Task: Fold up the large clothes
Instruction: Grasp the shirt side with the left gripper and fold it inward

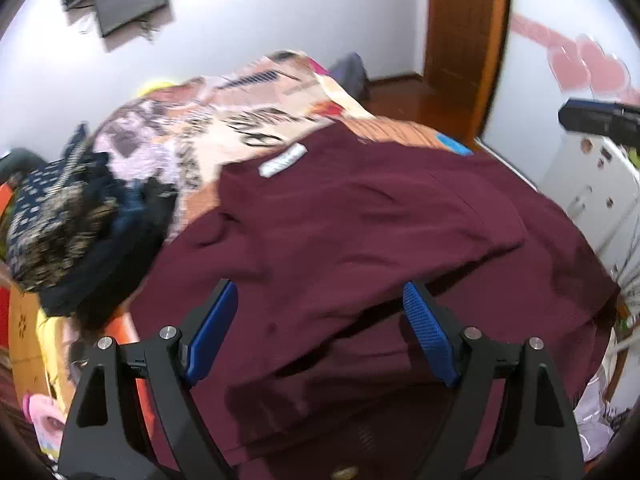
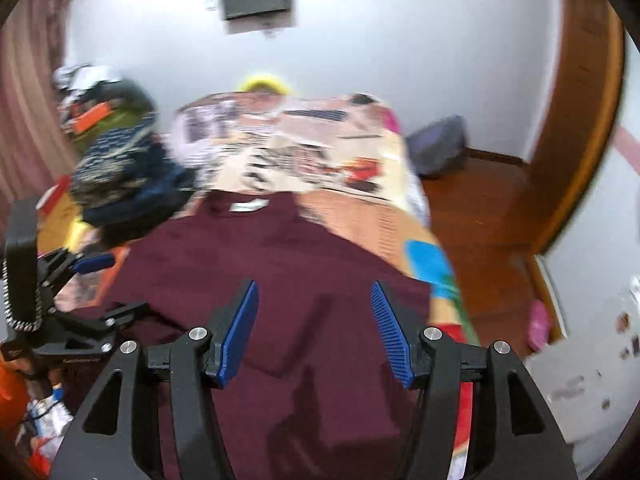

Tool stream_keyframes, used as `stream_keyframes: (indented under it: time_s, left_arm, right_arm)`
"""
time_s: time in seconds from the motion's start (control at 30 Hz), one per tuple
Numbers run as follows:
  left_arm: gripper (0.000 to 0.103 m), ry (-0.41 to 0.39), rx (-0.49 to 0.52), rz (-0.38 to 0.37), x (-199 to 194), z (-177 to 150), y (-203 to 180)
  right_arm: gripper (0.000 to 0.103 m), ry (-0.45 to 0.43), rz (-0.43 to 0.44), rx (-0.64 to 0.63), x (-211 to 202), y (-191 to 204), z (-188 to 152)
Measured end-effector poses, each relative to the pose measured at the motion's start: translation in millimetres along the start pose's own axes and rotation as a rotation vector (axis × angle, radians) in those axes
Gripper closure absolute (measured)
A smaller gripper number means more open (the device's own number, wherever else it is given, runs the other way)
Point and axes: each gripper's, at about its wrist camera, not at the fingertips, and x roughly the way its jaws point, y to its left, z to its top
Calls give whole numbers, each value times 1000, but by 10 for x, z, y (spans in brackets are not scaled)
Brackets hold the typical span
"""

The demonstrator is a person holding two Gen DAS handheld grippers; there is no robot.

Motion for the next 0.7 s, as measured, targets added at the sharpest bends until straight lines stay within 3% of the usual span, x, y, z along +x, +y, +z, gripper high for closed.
stream_keyframes:
  time_s: [0.2, 0.33, 0.43, 0.5, 0.57, 0.7]
  left_arm:
    - [19, 71, 79, -17, 392, 79, -376]
    - [20, 71, 75, -14, 543, 182, -458]
    - [40, 49, 21, -64, 538, 299, -372]
    - [68, 25, -23, -79, 492, 385, -290]
    - [84, -2, -65, -94, 420, 458, -186]
    - [96, -103, -163, -76, 114, 548, 161]
  right_arm:
    - [48, 75, -65, 115, 212, -401, -258]
    - [48, 141, -45, 167, 365, -517, -455]
    - [48, 179, -27, 194, 455, -574, -592]
    - [48, 200, -12, 215, 508, -597, -659]
    - [48, 207, -12, 227, 555, -595, -686]
    - [48, 206, -8, 218, 547, -579, -652]
